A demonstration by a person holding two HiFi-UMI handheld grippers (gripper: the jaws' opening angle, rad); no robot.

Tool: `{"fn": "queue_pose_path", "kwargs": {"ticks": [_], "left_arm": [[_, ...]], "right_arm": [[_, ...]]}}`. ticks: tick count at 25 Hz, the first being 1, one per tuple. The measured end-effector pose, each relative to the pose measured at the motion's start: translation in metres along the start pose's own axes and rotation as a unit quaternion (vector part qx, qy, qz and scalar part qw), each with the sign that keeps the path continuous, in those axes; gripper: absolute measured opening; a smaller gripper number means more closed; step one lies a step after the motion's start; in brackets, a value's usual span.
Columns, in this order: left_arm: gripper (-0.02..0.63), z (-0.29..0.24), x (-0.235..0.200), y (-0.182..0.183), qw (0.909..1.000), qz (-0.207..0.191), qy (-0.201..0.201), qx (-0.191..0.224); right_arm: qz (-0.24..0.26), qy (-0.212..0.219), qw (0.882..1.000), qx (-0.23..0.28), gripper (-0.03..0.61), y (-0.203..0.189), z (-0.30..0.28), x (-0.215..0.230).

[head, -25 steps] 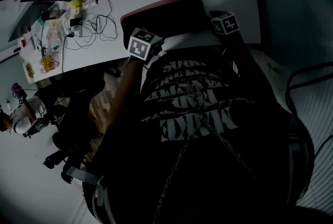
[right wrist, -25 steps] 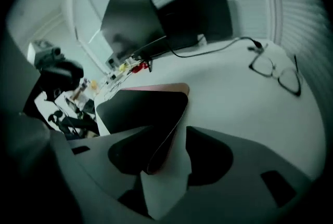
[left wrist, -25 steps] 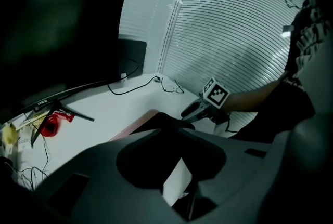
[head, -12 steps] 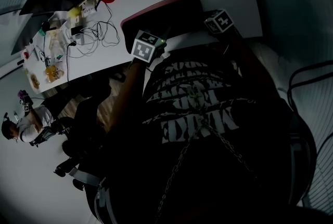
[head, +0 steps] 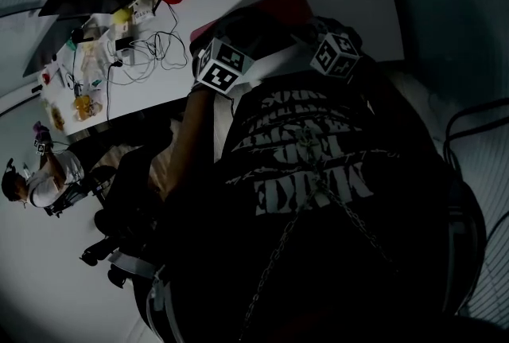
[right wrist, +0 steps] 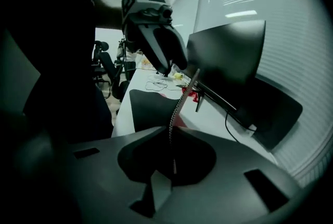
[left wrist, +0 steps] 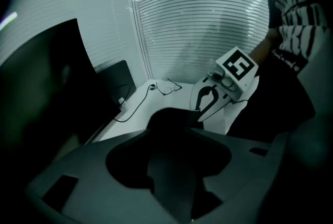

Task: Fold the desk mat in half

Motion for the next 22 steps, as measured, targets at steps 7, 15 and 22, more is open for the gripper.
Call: {"fn": "queue_pose_path", "kwargs": {"ticks": [7,15,22], "left_arm": [[0.216,0.016,-0.018,-0.002,0.9995,-0.029,0.013,-0.007],[0.225,0.016,-0.004,-0.010,0.9846,-0.163,-0.048,-0.043],[0.023,0.036,0.006,-0.031,0.9796,-0.176,-0.091,-0.036]], "right_arm": [[0.075,0.036,0.996,0.015,0.015,0.035,0.006,-0.001],[0.123,0.061,0.990,0.010,0.015,0.074,-0.001,-0.004],[0.081,0.074,0.994,0.019,0.036,0.087,-0.011,0.007]]}}
Point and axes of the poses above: the fingertips, and each gripper's own axes: z backward along the fingers, x to its right, y out of its top, the point moved 2 cm from there along z, backward along the fingers, and after that the axes turned 11 degrees about z, right-handed, at the moved point
